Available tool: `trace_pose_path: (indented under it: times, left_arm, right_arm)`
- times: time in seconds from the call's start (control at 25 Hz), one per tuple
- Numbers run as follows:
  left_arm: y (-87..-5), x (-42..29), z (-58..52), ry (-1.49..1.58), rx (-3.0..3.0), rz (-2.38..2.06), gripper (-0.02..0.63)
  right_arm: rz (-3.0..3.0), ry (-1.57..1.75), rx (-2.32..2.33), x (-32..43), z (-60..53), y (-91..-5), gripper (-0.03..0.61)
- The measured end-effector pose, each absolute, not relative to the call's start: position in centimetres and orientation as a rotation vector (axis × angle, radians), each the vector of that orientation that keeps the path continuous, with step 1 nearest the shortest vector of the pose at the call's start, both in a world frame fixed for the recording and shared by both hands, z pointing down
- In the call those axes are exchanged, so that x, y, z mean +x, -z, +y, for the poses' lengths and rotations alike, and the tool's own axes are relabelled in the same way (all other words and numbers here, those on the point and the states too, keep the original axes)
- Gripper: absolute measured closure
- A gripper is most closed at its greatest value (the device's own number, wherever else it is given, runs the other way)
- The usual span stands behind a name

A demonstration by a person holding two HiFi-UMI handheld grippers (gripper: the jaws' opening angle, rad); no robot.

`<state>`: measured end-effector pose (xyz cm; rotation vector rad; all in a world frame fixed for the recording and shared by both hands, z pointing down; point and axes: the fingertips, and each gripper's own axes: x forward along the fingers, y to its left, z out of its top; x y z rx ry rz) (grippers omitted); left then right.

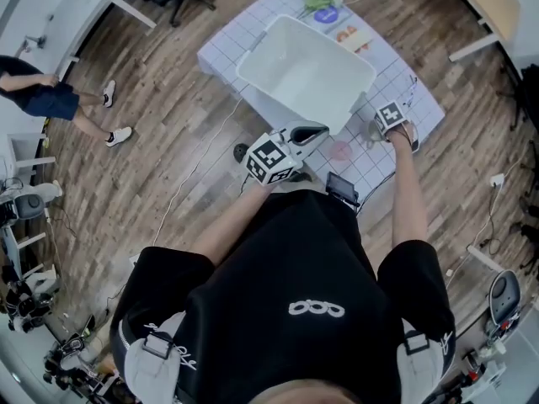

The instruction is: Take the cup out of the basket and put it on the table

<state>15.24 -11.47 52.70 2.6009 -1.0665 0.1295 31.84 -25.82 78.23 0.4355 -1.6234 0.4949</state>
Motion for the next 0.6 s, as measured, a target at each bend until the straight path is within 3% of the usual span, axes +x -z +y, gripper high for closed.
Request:
trace_pose_path:
  times: [0.6]
  left_arm:
    - [-52.1,14.5,-11.8,-0.126,2.686,-0.88,0.606]
  right_arm:
    - [-1.993,-0.461,0.929,32.3,-22.2,-63.5,0.54]
